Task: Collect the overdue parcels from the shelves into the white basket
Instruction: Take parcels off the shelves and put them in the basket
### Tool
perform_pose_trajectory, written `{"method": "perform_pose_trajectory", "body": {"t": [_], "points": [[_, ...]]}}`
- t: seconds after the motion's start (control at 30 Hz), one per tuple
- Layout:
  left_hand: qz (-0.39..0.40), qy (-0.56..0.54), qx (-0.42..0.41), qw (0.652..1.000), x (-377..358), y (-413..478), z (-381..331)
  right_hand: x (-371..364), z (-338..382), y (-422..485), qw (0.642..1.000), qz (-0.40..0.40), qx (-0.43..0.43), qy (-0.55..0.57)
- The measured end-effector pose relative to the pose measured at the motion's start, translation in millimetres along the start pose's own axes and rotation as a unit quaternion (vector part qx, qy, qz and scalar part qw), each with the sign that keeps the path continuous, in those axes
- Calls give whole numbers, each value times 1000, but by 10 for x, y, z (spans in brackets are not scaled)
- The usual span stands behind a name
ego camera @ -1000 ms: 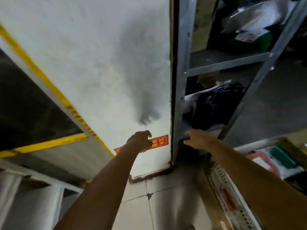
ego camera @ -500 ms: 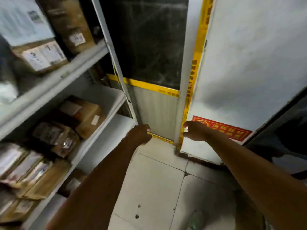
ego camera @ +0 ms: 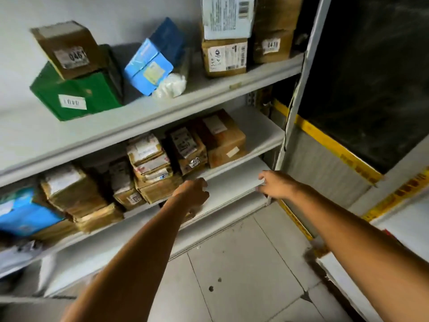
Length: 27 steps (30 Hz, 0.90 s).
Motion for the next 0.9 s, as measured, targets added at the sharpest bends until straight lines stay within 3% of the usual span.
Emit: {"method": "perform_pose_trajectory", "body": {"t": [0.27, 0.63, 0.9], "points": [[-54, -59, 104, 991, -183, -2, -21, 244, -205, 476, 997, 23, 64, -34], [-52, -92, 84, 991, -500, 767, -173, 296, -251, 1411, 994, 54, 81, -50], [-62, -156, 110, 980, -536, 1431, -266, 509, -399, 2066, 993, 27, 75, -85]]}}
Point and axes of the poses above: each hand's wrist, its own y-axis towards the middle knuckle, its own x-axis out of the back of the hand, z = x × y, the point moved 3 cm from there along y, towards the middle knuckle, and after that the axes turned 11 degrees about -y, right-handed, at the moved point
